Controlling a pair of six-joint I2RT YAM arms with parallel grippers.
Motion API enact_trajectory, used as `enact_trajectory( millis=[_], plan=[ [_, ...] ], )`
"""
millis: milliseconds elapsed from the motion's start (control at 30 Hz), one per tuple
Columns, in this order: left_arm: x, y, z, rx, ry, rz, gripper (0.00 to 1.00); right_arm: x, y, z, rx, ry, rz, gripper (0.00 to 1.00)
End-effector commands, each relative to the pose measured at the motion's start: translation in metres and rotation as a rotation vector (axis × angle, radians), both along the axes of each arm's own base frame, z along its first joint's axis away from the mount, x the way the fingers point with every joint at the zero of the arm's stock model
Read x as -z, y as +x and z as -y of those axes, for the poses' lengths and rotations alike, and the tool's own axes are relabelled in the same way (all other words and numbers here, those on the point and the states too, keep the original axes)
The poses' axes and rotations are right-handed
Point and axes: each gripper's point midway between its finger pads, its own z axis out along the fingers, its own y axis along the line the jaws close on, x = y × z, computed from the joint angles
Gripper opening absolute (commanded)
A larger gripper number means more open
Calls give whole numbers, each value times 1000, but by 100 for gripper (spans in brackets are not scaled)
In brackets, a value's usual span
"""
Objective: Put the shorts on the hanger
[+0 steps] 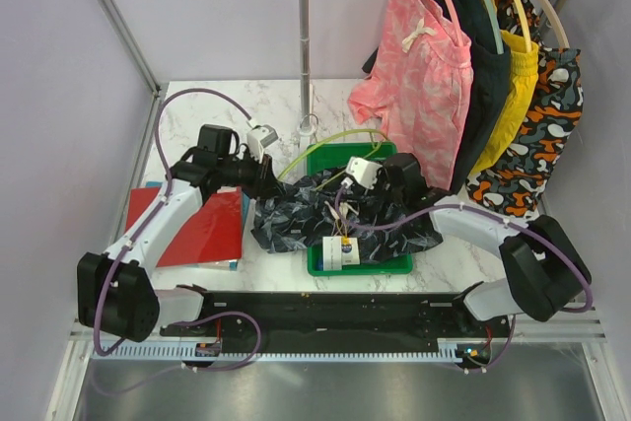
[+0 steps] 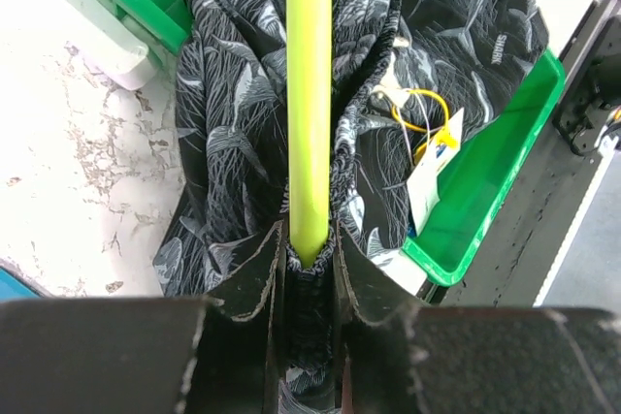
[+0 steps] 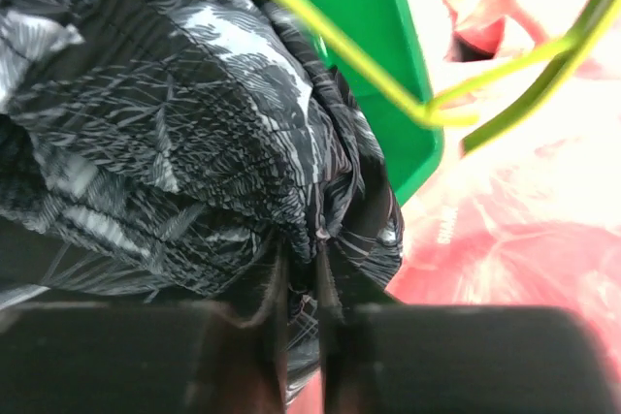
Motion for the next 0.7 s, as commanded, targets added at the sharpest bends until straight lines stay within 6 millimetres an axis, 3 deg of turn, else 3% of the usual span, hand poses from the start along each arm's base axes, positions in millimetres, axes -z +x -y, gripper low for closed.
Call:
enact_trajectory(
  millis=[0, 33, 167, 333, 400, 467, 667],
  plan=[
    [-44, 8, -14, -9, -102, 151, 2, -15, 13, 17, 86, 106, -82, 0],
    [-54, 11, -25, -39, -119, 197, 2, -15, 11, 18, 91, 128, -106, 0],
    [-64, 10, -40, -67, -154, 246, 2, -23, 4, 25, 107, 220, -183, 0],
    [-59, -1, -51, -45, -137, 284, 2, -28, -4, 31, 168, 327, -292, 0],
    [-59, -10, -52, -13, -133, 318, 2, -34, 0, 37, 227, 402, -350, 0],
    [-56, -12, -66, -43, -125, 322, 2, -36, 4, 48, 287, 451, -392, 0],
    [-41, -37, -78, 18, -56, 427, 2, -50, 13, 56, 367, 562, -499, 0]
  ],
)
